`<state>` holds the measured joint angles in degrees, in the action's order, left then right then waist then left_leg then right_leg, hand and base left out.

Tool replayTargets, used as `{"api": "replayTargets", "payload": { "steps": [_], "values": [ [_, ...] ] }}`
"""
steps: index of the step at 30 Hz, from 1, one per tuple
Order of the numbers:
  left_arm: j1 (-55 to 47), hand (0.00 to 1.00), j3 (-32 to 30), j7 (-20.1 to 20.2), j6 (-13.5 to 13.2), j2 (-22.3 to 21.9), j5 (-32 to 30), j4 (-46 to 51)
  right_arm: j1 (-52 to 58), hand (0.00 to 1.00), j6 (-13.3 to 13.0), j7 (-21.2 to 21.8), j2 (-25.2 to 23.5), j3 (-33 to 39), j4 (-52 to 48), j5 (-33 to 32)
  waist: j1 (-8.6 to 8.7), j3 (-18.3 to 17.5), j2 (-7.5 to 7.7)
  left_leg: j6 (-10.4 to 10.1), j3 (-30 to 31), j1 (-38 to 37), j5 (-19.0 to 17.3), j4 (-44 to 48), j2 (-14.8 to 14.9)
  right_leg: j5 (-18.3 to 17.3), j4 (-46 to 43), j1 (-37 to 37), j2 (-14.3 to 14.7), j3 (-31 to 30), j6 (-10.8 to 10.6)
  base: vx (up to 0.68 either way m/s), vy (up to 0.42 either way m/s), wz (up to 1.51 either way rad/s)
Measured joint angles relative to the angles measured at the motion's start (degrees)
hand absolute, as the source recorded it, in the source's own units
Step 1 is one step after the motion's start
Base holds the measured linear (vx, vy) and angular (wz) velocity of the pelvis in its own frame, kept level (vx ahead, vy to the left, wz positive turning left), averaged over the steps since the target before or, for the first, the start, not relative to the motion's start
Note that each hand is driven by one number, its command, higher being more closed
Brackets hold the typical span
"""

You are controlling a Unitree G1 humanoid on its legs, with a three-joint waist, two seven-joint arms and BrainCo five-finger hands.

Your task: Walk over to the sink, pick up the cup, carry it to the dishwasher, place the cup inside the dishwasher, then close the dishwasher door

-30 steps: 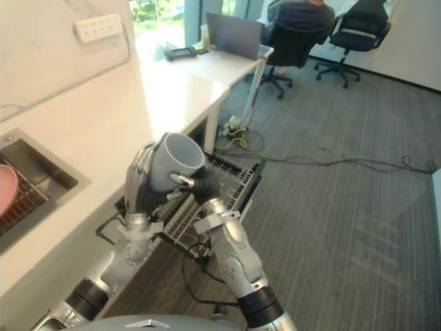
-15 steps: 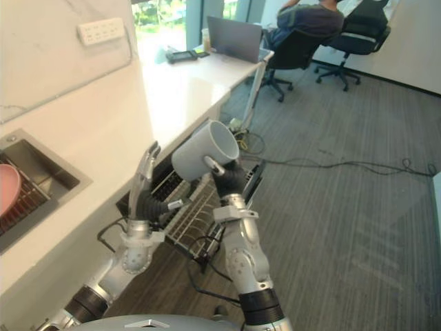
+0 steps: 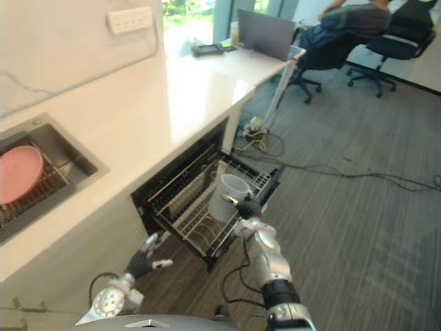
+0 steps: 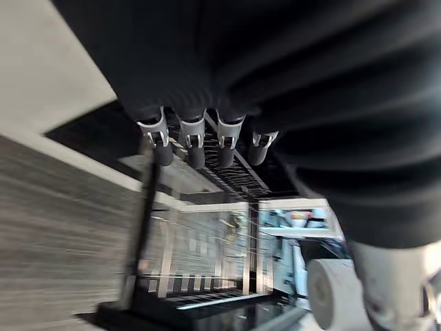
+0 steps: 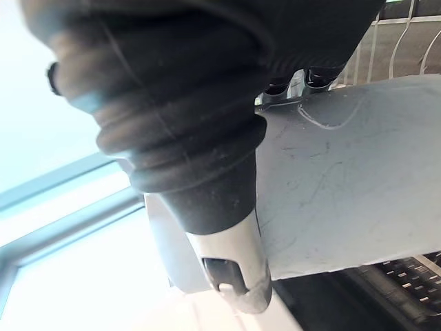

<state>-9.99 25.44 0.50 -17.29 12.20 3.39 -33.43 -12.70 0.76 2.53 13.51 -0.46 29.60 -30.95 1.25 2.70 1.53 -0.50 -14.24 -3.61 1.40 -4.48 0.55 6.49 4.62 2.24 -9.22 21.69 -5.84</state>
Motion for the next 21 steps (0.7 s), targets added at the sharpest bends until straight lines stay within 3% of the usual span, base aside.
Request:
{"api": "replayTargets", "payload": {
  "steps": [4, 10, 12, 15, 18, 21],
  "values": [
    [0.0, 0.0, -2.91, 1.25, 1.69, 0.67, -0.2, -6.35, -11.78, 1.0, 3.07, -0.01, 2.99, -1.71, 12.92, 2.68, -2.73, 3.31, -0.85, 0.19, 3.83, 2.41, 1.88, -0.34, -0.44, 0.26, 0.33, -0.09, -0.48, 3.73, 0.08, -0.12, 0.011, 0.45],
    [1.85, 0.0, -6.06, 1.57, 1.76, -0.48, 0.45, -10.12, -19.39, 1.0, 4.43, 2.49, 2.77, -3.86, 26.74, 8.97, -6.22, 6.1, -1.76, 0.2, 7.28, 4.61, 3.3, -0.37, -0.79, 0.27, 0.32, -0.15, -0.89, 7.37, 0.16, -0.06, 0.026, 0.35],
    [4.0, 0.0, -7.93, 1.64, 1.78, -0.46, 1.11, -10.86, -26.87, 1.0, 3.99, 2.19, 2.91, -3.6, 32.59, 10.45, -6.96, 10.12, -1.73, 0.23, 8.31, 7.56, 4.78, -0.28, -0.76, 0.97, 0.04, -2.51, -0.77, 8.1, 0.61, -0.08, 0.02, 0.24],
    [7.08, 0.0, -9.71, 1.72, 1.8, -0.41, 1.79, -10.89, -33.43, 1.0, 3.89, 0.56, 3.34, -1.85, 34.56, 10.63, -8.56, 15.82, -1.56, 0.55, 10.2, 10.75, 6.9, 0.0, -0.46, 2.53, -0.01, -4.65, -0.39, 9.78, 1.37, -0.06, 0.002, 0.32],
    [8.76, 0.0, -9.65, 2.45, 1.8, -0.36, 2.12, -9.7, -36.04, 1.0, 4.21, -1.1, 3.59, -0.69, 36.69, 12.54, -10.61, 18.25, -1.3, 0.75, 11.37, 13.07, 7.99, 0.0, -0.34, 3.01, -0.02, -6.07, -0.22, 10.58, 1.61, 0.0, -0.01, 0.29],
    [8.86, 0.0, -9.54, 2.46, 2.04, -0.09, 2.23, -7.69, -38.73, 1.0, 4.58, -3.93, 4.08, 1.71, 36.91, 16.83, -10.78, 20.37, -1.41, 0.55, 12.19, 13.96, 8.04, -0.02, -0.56, 3.14, -0.5, -6.68, -0.44, 10.56, 1.63, 0.01, -0.013, 0.14]
  ]
}}
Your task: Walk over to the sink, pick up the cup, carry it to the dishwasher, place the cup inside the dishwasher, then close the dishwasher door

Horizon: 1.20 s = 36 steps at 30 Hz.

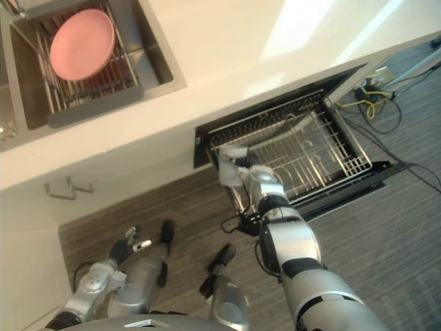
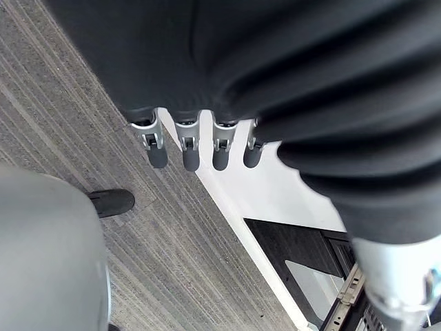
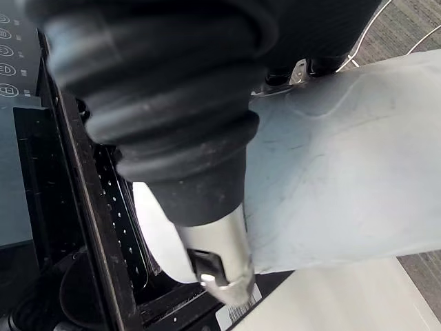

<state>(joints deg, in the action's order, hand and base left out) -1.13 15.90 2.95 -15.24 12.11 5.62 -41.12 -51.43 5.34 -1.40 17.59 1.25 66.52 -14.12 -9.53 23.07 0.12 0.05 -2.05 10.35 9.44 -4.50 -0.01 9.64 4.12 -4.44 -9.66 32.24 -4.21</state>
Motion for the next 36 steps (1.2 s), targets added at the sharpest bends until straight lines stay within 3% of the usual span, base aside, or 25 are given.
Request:
{"api": "replayTargets", "payload": {
  "steps": [5, 9, 17, 18, 27, 36],
  "values": [
    [1.0, 0.0, 0.18, -0.25, 2.09, 0.32, 3.34, 0.8, -2.98, 1.0, 1.63, -2.67, 2.86, 1.24, 2.42, 7.21, -0.39, 1.79, -0.01, -0.29, 0.43, 1.95, 0.58, -0.04, 0.22, -1.51, -2.2, -2.46, -0.34, -0.04, 0.46, 0.0, -0.032, 0.06],
    [1.0, 0.0, 0.5, -0.21, 3.97, 0.85, 4.97, 1.84, -3.13, 1.0, 2.46, -2.36, 3.48, 1.22, 2.86, 13.97, -0.64, 2.01, 0.08, -0.31, 0.52, 3.04, 0.91, -0.01, 0.74, -1.54, -2.72, -3.7, -0.01, -0.05, 0.26, 0.05, -0.06, 0.0],
    [1.82, 0.0, 0.52, -0.07, 4.47, 1.85, 5.61, 2.88, -9.84, 1.0, 2.17, 0.15, 5.98, -1.26, 4.37, 18.17, -0.88, 4.15, 0.03, -0.67, 0.46, 3.5, 0.88, 0.01, 1.29, -1.68, -2.72, -4.13, 0.59, -0.11, 0.7, 0.06, -0.044, 0.0],
    [1.84, 0.0, 0.52, -0.06, 4.57, 2.0, 5.61, 3.02, -10.11, 0.0, 1.75, 0.2, 6.01, -1.71, 4.34, 18.85, -1.04, 4.15, 0.03, -0.7, 0.44, 3.74, 0.9, 0.01, 1.36, -1.7, -2.73, -4.41, 0.67, -0.18, 0.77, 0.05, -0.035, -0.01],
    [1.9, 0.0, 0.46, 0.0, 5.1, 2.41, 5.58, 3.46, -10.21, 0.0, -1.62, 5.21, 7.12, -5.58, 4.3, 16.42, -1.31, 4.17, 0.01, -0.51, 0.37, 4.62, 1.14, 0.03, 1.67, -1.83, -2.83, -5.46, 0.98, -0.43, 1.18, 0.06, -0.032, -0.01],
    [1.96, 0.0, -0.13, 0.02, 5.52, 2.39, 5.53, 3.2, -10.2, 0.0, -1.73, 7.91, 7.19, -6.87, 4.31, 10.64, -1.33, 4.18, 0.01, -0.69, 0.27, 4.55, 1.19, 0.03, 2.04, -1.98, -2.85, -5.45, 1.32, -0.49, 1.43, 0.05, -0.024, -0.01]
  ]
}}
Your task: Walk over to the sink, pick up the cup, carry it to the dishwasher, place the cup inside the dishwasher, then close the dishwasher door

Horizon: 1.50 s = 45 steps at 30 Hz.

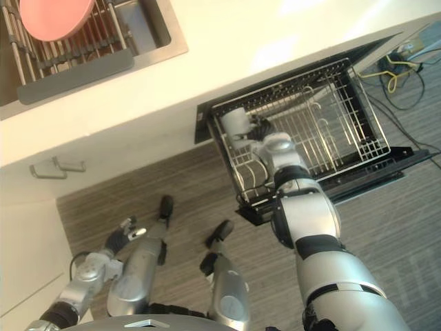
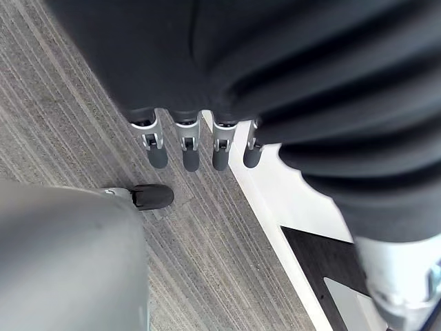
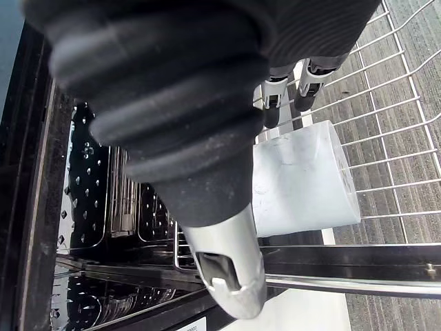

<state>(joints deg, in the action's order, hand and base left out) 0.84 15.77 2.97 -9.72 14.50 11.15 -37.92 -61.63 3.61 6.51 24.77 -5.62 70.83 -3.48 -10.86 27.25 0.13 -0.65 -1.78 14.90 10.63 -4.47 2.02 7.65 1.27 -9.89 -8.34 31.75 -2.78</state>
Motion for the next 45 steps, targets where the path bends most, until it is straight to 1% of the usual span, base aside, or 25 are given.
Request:
{"api": "replayTargets", "payload": {
  "steps": [5, 7, 9, 10, 12, 14, 16, 17, 20, 24, 26, 29, 31, 32, 33, 34, 35, 36, 38, 40, 41, 42, 43, 44, 45],
  "values": [
    [-0.09, 0.0, -2.31, -0.06, 0.02, -1.04, 0.71, -1.77, 2.07, 0.0, -2.51, -1.15, 0.04, 1.37, -3.7, -9.43, 0.11, 0.01, 0.04, -0.29, -0.88, -2.13, -0.22, -0.02, 0.29, -0.01, 0.23, 1.78, 0.27, -1.08, 0.01, 0.05, -0.023, -0.08],
    [-0.45, 0.0, -3.16, -0.25, -0.07, -1.14, 1.13, -2.78, 5.93, 0.0, -4.35, -2.0, 0.18, 3.23, -10.84, -13.88, 0.3, -0.11, 0.22, -0.45, -1.39, -3.55, -0.59, -0.04, 0.35, -0.18, 0.38, 2.91, 0.41, -1.81, 0.02, 0.04, -0.022, -0.15],
    [-0.87, 0.0, -5.52, -0.74, -0.15, -1.76, 1.77, -4.61, 14.01, 0.0, -7.02, -2.45, 0.2, 5.87, -25.27, -19.76, 1.56, -0.91, 0.92, -0.65, -1.72, -4.1, -0.75, -0.06, 0.42, -0.47, 0.56, 3.29, 0.56, -2.37, -0.25, 0.04, -0.027, -0.09],
    [-1.28, 0.0, -6.48, -1.02, -0.16, -2.04, 1.91, -5.16, 16.34, 0.0, -7.33, -2.83, -0.02, 6.35, -28.94, -20.84, 2.02, -1.32, 1.26, -0.68, -1.83, -4.12, -0.77, -0.06, 0.42, -0.51, 0.64, 3.29, 0.6, -2.49, -0.31, 0.05, -0.02, -0.09],
    [-3.57, 0.0, -11.49, -1.85, -0.1, -3.24, 2.37, -7.28, 27.96, 0.0, -8.54, -3.53, -4.12, 10.52, -43.42, -24.7, 4.16, -4.69, 3.21, -0.94, -2.73, -4.59, -1.35, -0.03, 0.42, -0.42, 1.35, 3.52, 0.74, -3.24, -0.45, 0.1, -0.02, -0.17],
    [-5.54, 0.0, -14.61, -2.56, 0.14, -4.31, 3.32, -9.0, 37.99, 0.0, -10.09, -3.31, -9.52, 12.72, -53.73, -26.0, 5.38, -7.75, 4.31, -0.95, -3.81, -6.62, -2.35, -0.04, 0.4, -0.48, 1.76, 4.89, 0.75, -4.5, -0.7, 0.16, -0.017, -0.37],
    [-7.61, 0.0, -17.03, -2.86, 0.75, -5.44, 3.56, -10.28, 47.49, 0.0, -12.29, -0.72, -13.99, 12.68, -61.36, -27.85, 6.55, -11.21, 4.48, -1.02, -5.01, -9.06, -3.65, -0.06, 0.32, -0.98, 1.89, 6.45, 0.71, -6.14, -1.23, 0.13, -0.004, -0.47],
    [-8.71, 0.0, -18.15, -3.04, 1.01, -6.24, 3.98, -10.74, 52.02, 0.0, -13.62, 2.27, -16.03, 12.28, -64.98, -28.22, 7.29, -12.93, 4.24, -1.02, -5.86, -10.63, -4.39, -0.11, 0.31, -1.4, 1.92, 7.54, 0.68, -6.99, -1.5, 0.08, 0.004, -0.33],
    [-9.69, 0.0, -19.74, -3.46, 1.3, -7.61, 5.03, -12.39, 56.71, 0.0, -15.13, 9.37, -17.79, 9.25, -69.12, -28.34, 8.69, -16.28, 3.35, -1.65, -6.34, -12.46, -5.48, -0.38, 0.44, -2.51, 2.05, 9.06, 0.75, -7.43, -1.54, 0.05, 0.008, -0.16],
    [-10.57, 0.0, -20.64, -4.21, 0.81, -9.07, 5.72, -13.32, 56.78, 0.0, -15.05, 16.76, -18.92, 4.32, -70.0, -28.77, 7.95, -18.55, 2.35, -1.92, -5.74, -14.83, -5.9, -0.38, 0.62, -2.55, 3.34, 12.5, 0.89, -6.48, -1.59, 0.02, 0.006, 0.08],
    [-11.2, 0.0, -20.82, -4.55, 0.32, -9.32, 5.67, -13.21, 56.76, 0.0, -14.89, 18.48, -19.5, 3.29, -70.1, -28.79, 7.82, -18.84, 1.87, -1.91, -4.5, -15.26, -5.93, -0.37, 0.59, -2.85, 3.35, 14.06, 0.79, -5.34, -1.98, 0.01, -0.003, 0.36],
    [-12.05, 0.0, -21.55, -5.08, -0.51, -9.8, 5.46, -13.33, 56.57, 0.0, -13.92, 18.65, -19.54, 2.06, -71.14, -28.87, 6.97, -19.66, 1.41, -1.27, -1.66, -14.16, -4.63, 0.04, 0.4, -2.82, 3.32, 15.35, 0.66, -1.27, -1.96, 0.02, 0.009, 0.6],
    [-12.6, 0.0, -22.37, -4.71, -0.78, -9.8, 3.98, -13.28, 55.65, 0.0, -13.53, 18.45, -19.18, 2.08, -71.16, -28.86, 6.24, -19.54, 0.95, 0.4, -7.02, -12.57, -6.67, 1.9, 1.8, -2.72, 3.1, 16.21, 1.13, 2.59, -1.72, 0.0, 0.0, 0.83],
    [-13.11, 0.0, -22.33, -4.18, -0.99, -9.86, 2.21, -13.25, 54.89, 0.0, -13.43, 18.36, -17.87, 2.63, -71.28, -28.86, 6.3, -19.61, 0.9, 3.9, -15.74, -12.05, -8.71, 3.83, 3.41, -2.41, 3.32, 17.03, 0.99, 6.86, -1.29, 0.03, 0.003, 1.07],
    [-13.45, 0.0, -22.26, -3.76, -0.96, -9.8, 0.14, -13.32, 53.54, 0.0, -13.44, 18.17, -15.56, 3.46, -71.34, -28.97, 6.37, -19.51, 0.71, 5.49, -22.22, -12.09, -9.7, 5.41, 4.58, -3.03, 3.35, 17.95, 0.24, 10.17, -1.56, 0.05, 0.027, 1.12],
    [-13.48, 0.0, -22.22, -3.69, -0.73, -9.81, -0.72, -13.4, 52.97, 0.0, -13.44, 17.99, -14.64, 4.26, -71.34, -29.31, 6.44, -19.49, 0.31, 5.54, -24.58, -12.17, -9.61, 6.34, 5.14, -3.33, 3.33, 18.44, -0.15, 11.44, -1.99, 0.06, 0.116, 1.06],
    [-14.09, 0.0, -21.46, -3.66, -0.25, -10.14, -1.97, -13.36, 52.3, 0.0, -13.45, 17.09, -12.92, 5.67, -71.35, -30.64, 6.27, -19.7, -1.3, 5.37, -25.56, -12.58, -7.32, 6.23, 5.83, -3.99, 2.42, 19.29, -0.4, 13.16, -2.44, 0.05, 0.166, 0.84],
    [-15.37, 0.0, -19.69, -3.67, 0.0, -10.48, -2.55, -13.4, 52.46, 0.0, -13.45, 16.57, -12.18, 6.92, -71.33, -31.81, 6.2, -19.6, -2.01, 1.95, -24.42, -14.1, -5.37, 4.26, 5.59, -4.94, 1.27, 20.27, -0.61, 13.26, -3.07, 0.04, 0.135, 0.7],
    [-16.36, 0.0, -18.75, -3.67, 0.2, -10.02, -2.88, -13.46, 53.36, 0.0, -13.52, 16.61, -13.49, 7.63, -71.36, -33.49, 6.38, -20.04, -2.54, 0.67, -23.51, -16.57, -3.38, -0.05, 4.46, -6.52, -0.7, 20.99, -1.35, 13.18, -3.52, 0.03, 0.128, 0.31],
    [-16.68, 0.0, -17.29, -3.46, 0.19, -8.96, -3.25, -13.41, 54.95, 0.0, -13.52, 16.96, -14.92, 7.35, -72.18, -34.48, 6.5, -19.94, -1.83, 0.47, -23.38, -16.87, -3.46, -0.5, 4.09, -8.37, -2.74, 20.83, -2.65, 13.4, -4.18, -0.01, 0.117, 0.16],
    [-16.81, 0.0, -17.32, -3.32, 0.46, -8.52, -3.88, -13.47, 55.88, 0.0, -13.52, 16.94, -15.96, 7.41, -72.34, -34.5, 6.95, -19.77, -0.73, 0.28, -23.16, -16.74, -3.93, -0.49, 3.42, -10.66, -6.55, 19.99, -4.79, 13.93, -4.84, 0.01, 0.12, 0.25],
    [-16.96, 0.0, -17.08, -2.9, 0.7, -7.98, -4.77, -13.52, 56.92, 0.0, -13.53, 16.83, -16.48, 7.62, -72.91, -34.49, 7.63, -20.11, -0.26, 0.22, -22.42, -16.78, -4.43, -0.5, 2.43, -13.01, -11.19, 19.29, -7.2, 14.15, -5.24, 0.03, 0.115, 0.3],
    [-17.07, 0.0, -16.6, -2.79, 0.7, -7.56, -5.07, -13.44, 57.3, 0.0, -13.53, 16.77, -16.74, 7.78, -73.32, -34.49, 7.92, -20.24, -0.27, 0.26, -21.92, -16.88, -4.59, -0.51, 1.92, -14.17, -13.31, 18.99, -8.26, 13.92, -5.23, 0.06, 0.083, 0.81],
    [-17.27, 0.0, -12.9, -2.4, 1.18, -5.13, -7.25, -13.07, 60.48, 0.0, -13.97, 16.53, -17.5, 9.48, -76.97, -34.51, 9.53, -20.25, 1.74, 1.01, -17.6, -16.43, -5.06, -0.45, -0.19, -16.53, -19.85, 15.95, -9.07, 0.92, -0.11, 0.07, 0.094, 1.31],
    [-17.17, 0.0, -10.84, -2.24, 1.48, -4.36, -8.31, -13.61, 62.6, 0.0, -14.28, 15.88, -16.65, 11.44, -78.69, -34.52, 11.02, -20.42, 1.28, 1.74, -14.38, -15.9, -4.8, -0.45, -0.49, -15.06, -25.59, 13.05, -8.07, -9.32, 3.35, 0.06, 0.097, 1.57]
  ]
}}
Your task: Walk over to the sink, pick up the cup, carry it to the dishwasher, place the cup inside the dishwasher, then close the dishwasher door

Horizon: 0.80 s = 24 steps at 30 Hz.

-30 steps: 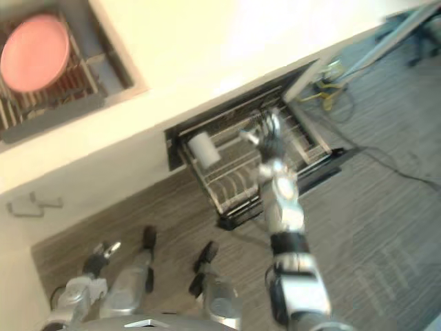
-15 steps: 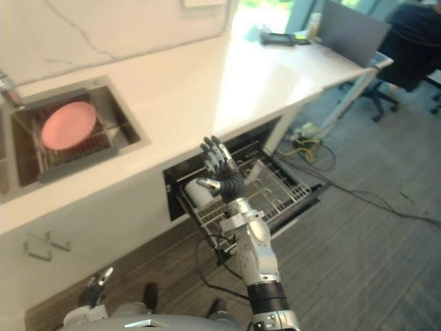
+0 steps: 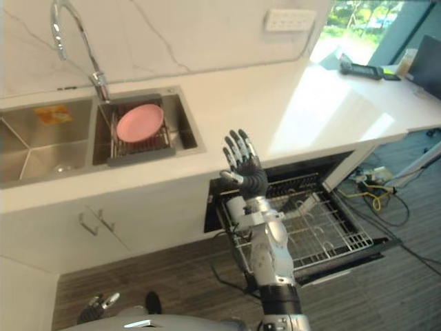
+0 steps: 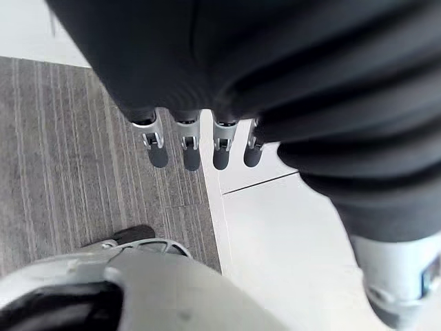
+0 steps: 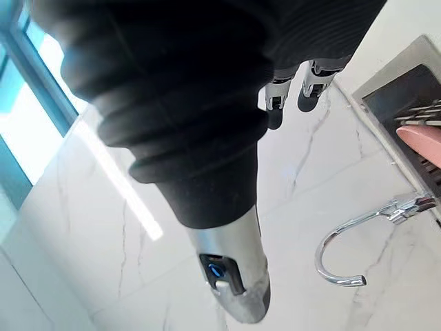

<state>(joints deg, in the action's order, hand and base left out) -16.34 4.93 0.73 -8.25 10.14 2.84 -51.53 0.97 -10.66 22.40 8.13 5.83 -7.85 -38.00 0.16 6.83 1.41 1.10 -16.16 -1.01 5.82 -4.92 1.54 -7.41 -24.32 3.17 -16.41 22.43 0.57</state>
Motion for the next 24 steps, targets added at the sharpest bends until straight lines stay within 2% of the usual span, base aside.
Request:
{"api": "replayTargets", "payload": {
  "steps": [1, 2, 3, 4, 5, 7, 12, 13, 14, 19, 20, 24],
  "values": [
    [0.21, 0.0, 0.45, 0.2, 0.24, 0.05, -0.24, -0.32, 0.83, 0.0, -0.23, -0.58, 0.14, 1.17, -0.53, -0.02, 0.71, -0.38, -1.08, 0.16, 2.45, -0.01, 0.57, 0.01, 0.59, -0.16, -2.4, -1.81, 1.06, -4.03, 0.93, 0.11, 0.073, 1.59],
    [1.03, 0.0, 0.33, 0.35, 1.32, 0.44, -0.41, -1.48, 2.25, 0.0, -0.45, -1.99, 0.06, 2.77, -1.26, -0.13, 1.57, -0.37, -0.33, 0.08, 5.68, 0.31, 1.01, 0.0, 0.91, -3.5, 0.65, -1.3, 4.32, -10.38, -2.26, 0.09, 0.002, 1.17],
    [1.4, 0.0, 0.34, 0.6, 1.61, 0.97, -0.44, -1.85, 2.61, 0.0, -0.46, -2.5, 0.08, 3.09, -1.46, -0.28, 1.59, -0.33, 0.16, 0.16, 6.57, 0.36, 1.23, 0.0, 0.73, -3.85, 3.43, -0.88, 5.51, -12.35, -2.97, 0.12, -0.065, 1.13],
    [1.51, 0.0, 0.32, 0.93, 1.99, 2.21, -0.81, -2.55, 2.78, 0.0, -0.45, -2.87, 0.04, 3.3, -1.52, -1.08, 1.29, -1.02, 2.11, 0.25, 8.03, 0.74, 1.68, 0.0, -0.36, -3.69, 8.71, -0.88, 6.71, -14.52, -3.01, 0.09, -0.107, 0.8],
    [2.12, 0.0, 0.3, 0.91, 2.18, 3.29, -0.92, -3.16, 2.7, 0.0, -0.46, -2.86, 0.19, 3.48, -2.28, -2.26, 1.25, -1.36, 4.02, -0.34, 9.03, 0.85, 1.85, -0.01, -1.89, -2.04, 12.13, -1.04, 7.14, -15.35, -4.18, 0.1, -0.124, 0.78],
    [2.59, 0.0, 0.35, 0.72, 2.62, 2.79, -1.32, -3.69, 2.07, 0.0, -0.72, -2.71, 0.53, 3.96, -2.78, -3.57, 1.07, -1.68, 3.36, -0.79, 10.0, 0.73, 1.8, -0.05, -2.17, -1.96, 13.89, 0.12, 6.98, -15.35, -6.31, 0.06, -0.07, 0.36],
    [2.62, 0.0, 0.17, 0.64, 2.63, -0.15, -1.93, -4.49, 1.36, 0.0, -0.6, -3.06, 0.66, 3.96, -3.02, -5.0, 1.91, -1.83, -0.42, -0.8, 9.39, 1.33, 1.47, -0.07, -1.57, -0.39, 17.34, 0.86, 7.92, -15.56, -6.18, 0.01, -0.017, -0.05],
    [2.63, 0.0, 0.17, 0.64, 2.61, -0.33, -1.94, -4.52, 1.36, 0.0, -0.59, -3.08, 0.64, 3.93, -3.02, -4.97, 1.92, -1.98, -0.69, -0.8, 9.21, 1.34, 1.35, -0.07, -1.56, -0.28, 17.59, 0.9, 7.92, -15.66, -6.3, 0.02, 0.0, -0.07],
    [3.24, 0.0, -1.71, 1.0, 2.49, 0.07, -1.62, -4.01, 1.74, 0.0, -0.43, -2.95, -3.27, 1.67, -3.0, -4.88, 0.92, -1.78, 0.73, -1.39, 6.88, -0.81, -0.92, -0.1, -2.14, 1.71, 22.16, 4.71, 7.15, -16.77, -7.66, 0.0, 0.0, 0.0],
    [2.29, 0.0, -2.68, 0.96, 2.49, -0.06, -1.57, -3.27, 1.87, 0.0, -0.38, -2.95, -3.29, 1.68, -3.01, -4.88, 0.67, -1.87, 1.22, -0.97, 6.6, -1.0, -0.73, -0.1, -1.97, 2.0, 21.93, 4.71, 7.09, -16.87, -7.69, 0.02, -0.005, -0.03],
    [1.88, 0.0, -3.01, 0.96, 2.49, -0.14, -0.5, -3.08, 2.33, 0.0, -0.38, -2.95, -3.29, 1.73, -3.02, -4.88, 0.46, -2.06, 1.23, -1.04, 6.48, -1.12, -0.67, -0.09, -1.6, 2.48, 21.85, 4.72, 7.46, -16.96, -7.1, -0.01, -0.016, -0.09],
    [0.63, 0.0, -9.45, 1.24, 2.58, -2.43, 4.53, -3.03, 5.77, 0.0, -0.33, -2.97, -5.29, 1.82, -8.15, -4.65, 0.19, -2.15, 1.21, -1.51, 6.26, -1.15, -1.07, -0.09, -0.24, 3.86, 21.23, 4.57, 8.64, -16.83, -6.22, -0.06, -0.018, -0.07]
  ]
}}
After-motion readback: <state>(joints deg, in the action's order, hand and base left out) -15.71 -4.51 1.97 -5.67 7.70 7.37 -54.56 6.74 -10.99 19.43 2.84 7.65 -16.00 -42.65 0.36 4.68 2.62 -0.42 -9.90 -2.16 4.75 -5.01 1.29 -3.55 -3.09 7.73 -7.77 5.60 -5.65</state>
